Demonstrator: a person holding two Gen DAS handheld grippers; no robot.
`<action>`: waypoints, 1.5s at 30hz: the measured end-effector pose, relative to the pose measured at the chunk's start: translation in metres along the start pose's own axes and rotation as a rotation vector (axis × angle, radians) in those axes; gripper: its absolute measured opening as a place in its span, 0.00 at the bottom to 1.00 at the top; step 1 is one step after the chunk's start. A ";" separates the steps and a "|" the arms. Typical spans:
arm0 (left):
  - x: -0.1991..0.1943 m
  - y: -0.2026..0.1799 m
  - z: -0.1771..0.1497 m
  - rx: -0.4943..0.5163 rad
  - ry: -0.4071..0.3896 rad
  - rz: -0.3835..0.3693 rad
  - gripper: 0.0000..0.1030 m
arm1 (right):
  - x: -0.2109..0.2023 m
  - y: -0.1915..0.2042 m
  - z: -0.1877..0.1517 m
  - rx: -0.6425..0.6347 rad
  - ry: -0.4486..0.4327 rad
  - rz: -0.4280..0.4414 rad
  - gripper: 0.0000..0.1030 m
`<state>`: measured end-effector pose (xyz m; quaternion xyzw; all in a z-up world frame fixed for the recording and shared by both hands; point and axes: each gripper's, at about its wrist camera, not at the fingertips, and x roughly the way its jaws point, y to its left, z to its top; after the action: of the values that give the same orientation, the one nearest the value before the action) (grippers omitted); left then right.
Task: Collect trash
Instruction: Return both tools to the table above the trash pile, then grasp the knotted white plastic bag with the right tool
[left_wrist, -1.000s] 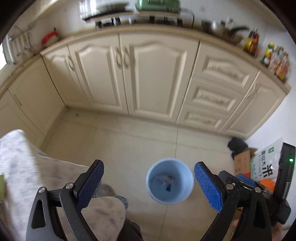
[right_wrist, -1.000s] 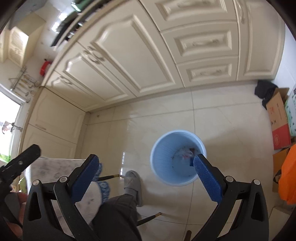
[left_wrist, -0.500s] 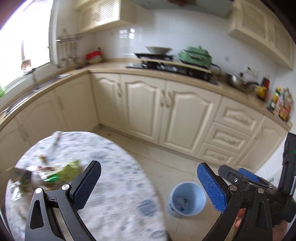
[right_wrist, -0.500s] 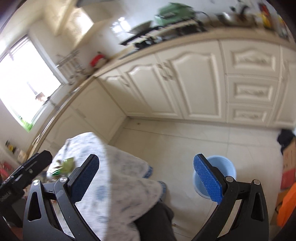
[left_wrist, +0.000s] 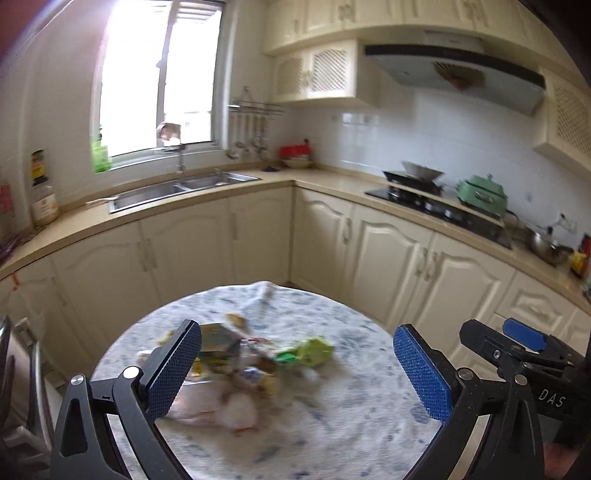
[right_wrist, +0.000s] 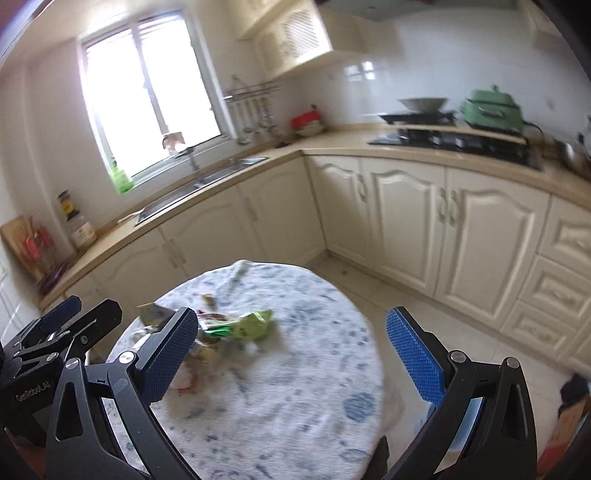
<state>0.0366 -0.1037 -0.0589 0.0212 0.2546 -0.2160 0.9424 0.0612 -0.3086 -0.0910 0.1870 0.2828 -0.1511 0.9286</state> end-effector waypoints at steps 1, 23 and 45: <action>-0.004 0.004 -0.003 -0.015 -0.005 0.015 0.99 | 0.001 0.009 0.000 -0.020 0.001 0.009 1.00; -0.025 0.086 -0.047 -0.203 0.024 0.198 0.99 | 0.068 0.122 -0.025 -0.283 0.129 0.160 1.00; 0.107 0.157 -0.083 -0.293 0.261 0.271 0.99 | 0.227 0.193 -0.137 -0.584 0.565 0.309 0.93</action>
<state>0.1458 0.0084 -0.1942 -0.0541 0.3979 -0.0439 0.9148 0.2517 -0.1177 -0.2781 -0.0093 0.5255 0.1329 0.8403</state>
